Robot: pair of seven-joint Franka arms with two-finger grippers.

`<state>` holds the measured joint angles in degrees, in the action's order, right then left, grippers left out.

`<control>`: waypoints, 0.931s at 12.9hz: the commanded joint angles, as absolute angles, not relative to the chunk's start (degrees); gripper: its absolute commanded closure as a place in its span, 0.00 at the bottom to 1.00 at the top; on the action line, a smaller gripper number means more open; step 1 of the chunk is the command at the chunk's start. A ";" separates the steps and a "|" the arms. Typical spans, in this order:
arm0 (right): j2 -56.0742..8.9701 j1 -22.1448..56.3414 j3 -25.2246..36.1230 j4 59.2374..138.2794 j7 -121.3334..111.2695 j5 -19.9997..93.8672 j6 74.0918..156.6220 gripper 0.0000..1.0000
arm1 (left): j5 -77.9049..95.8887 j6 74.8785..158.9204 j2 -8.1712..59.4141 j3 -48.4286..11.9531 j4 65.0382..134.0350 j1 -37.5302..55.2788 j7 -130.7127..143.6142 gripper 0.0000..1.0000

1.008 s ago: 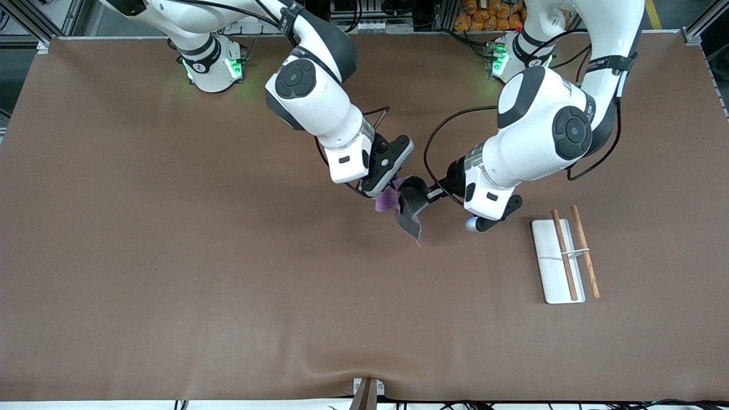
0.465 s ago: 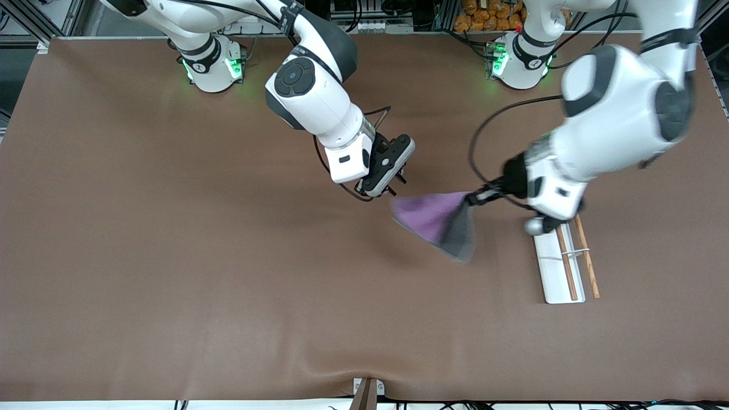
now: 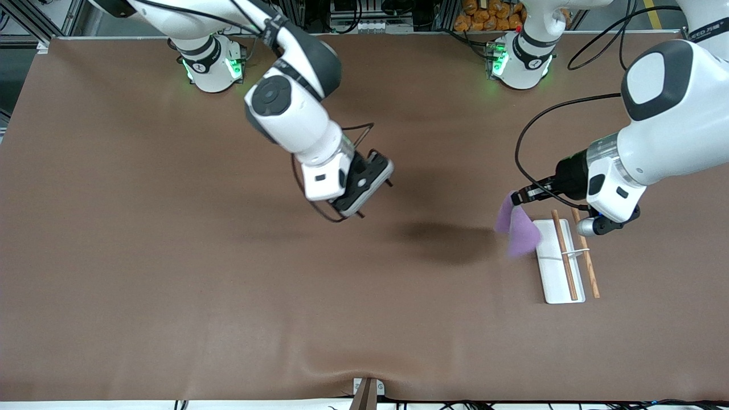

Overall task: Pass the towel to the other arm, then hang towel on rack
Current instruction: 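Carry the towel with the left gripper over the dowel rack while the right gripper retracts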

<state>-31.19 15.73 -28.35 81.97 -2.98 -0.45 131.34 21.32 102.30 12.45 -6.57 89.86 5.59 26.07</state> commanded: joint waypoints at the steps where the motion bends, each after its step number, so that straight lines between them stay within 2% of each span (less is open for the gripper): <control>1: -29.27 11.36 -29.09 82.35 -2.46 -1.41 128.50 0.00 | 17.50 100.99 11.87 -6.86 89.47 5.28 24.52 1.00; 5: -27.43 3.10 -29.09 82.35 -2.20 -1.49 124.11 0.00 | 11.43 101.07 12.39 -6.77 88.86 4.75 19.18 1.00; 10: -25.67 -11.22 -28.92 82.18 -2.28 -1.76 118.75 0.00 | 11.43 97.65 14.15 -6.86 89.47 -4.72 5.57 1.00; 12: -24.53 -16.93 -28.92 82.09 -2.46 -1.93 113.42 0.00 | 11.43 97.30 14.50 -6.94 89.47 -7.02 1.34 1.00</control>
<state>-26.61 -12.31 -27.81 81.45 -3.12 -0.84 117.74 12.25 98.43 14.25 -6.28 90.01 -5.46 4.26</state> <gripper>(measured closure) 0.000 0.982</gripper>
